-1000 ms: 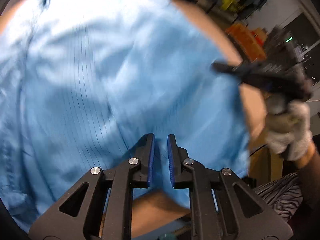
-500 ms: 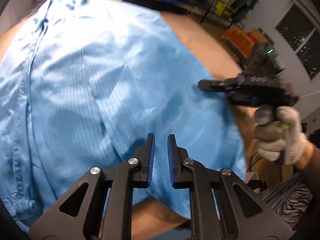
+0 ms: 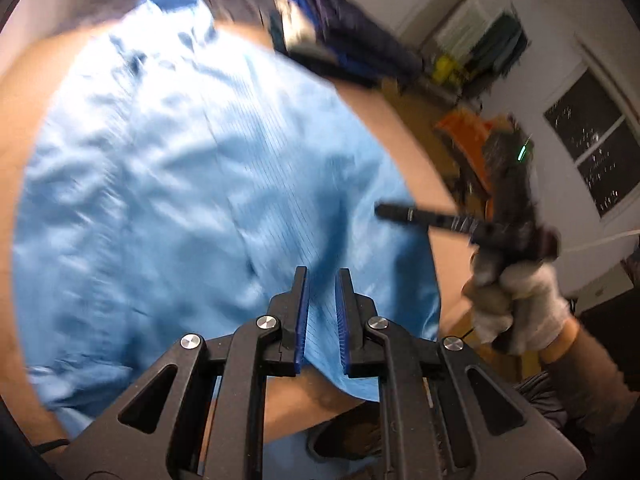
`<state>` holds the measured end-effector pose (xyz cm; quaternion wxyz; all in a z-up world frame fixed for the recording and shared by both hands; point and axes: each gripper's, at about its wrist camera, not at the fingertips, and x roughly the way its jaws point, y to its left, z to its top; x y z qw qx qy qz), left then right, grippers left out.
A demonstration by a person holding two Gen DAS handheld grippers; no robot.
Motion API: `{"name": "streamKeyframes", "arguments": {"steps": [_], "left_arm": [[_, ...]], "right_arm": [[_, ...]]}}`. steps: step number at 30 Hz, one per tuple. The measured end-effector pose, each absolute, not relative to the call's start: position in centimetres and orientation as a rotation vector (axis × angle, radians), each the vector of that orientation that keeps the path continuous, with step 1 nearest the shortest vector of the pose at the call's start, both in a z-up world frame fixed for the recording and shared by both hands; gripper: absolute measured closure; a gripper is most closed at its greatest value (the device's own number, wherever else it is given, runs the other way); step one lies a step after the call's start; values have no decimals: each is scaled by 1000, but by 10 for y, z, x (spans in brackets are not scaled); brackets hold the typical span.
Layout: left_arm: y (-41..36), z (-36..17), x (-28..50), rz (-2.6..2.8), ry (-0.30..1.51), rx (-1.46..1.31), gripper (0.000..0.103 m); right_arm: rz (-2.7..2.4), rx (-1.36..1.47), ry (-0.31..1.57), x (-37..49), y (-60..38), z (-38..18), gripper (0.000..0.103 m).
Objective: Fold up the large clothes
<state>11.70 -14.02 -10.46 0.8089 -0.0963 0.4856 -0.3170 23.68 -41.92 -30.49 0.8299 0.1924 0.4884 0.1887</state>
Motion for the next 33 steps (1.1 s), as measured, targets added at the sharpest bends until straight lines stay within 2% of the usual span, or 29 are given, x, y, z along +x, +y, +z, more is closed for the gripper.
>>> {"name": "streamKeyframes", "arguments": {"steps": [6,14,23,28,31,33], "left_arm": [[-54,-68,125,-553,917,-337,92],[23,-70,140,-442,885,-516,92],[54,-68,139,-405,871,-560,92],[58,-63,138,-401,864,-561,92],[58,-64,139,-402,866,-560,92],[58,-64,139,-401,867,-561,92]], "right_arm": [[401,254,1004,239,-384,-282,103],[490,57,981,246,-304,-264,103],[576,-183,1055,254,-200,-299,103],[570,-246,1117,256,-185,-332,103],[615,-190,1130,257,-192,-331,94],[659,-115,1145,256,-202,-322,71]]}}
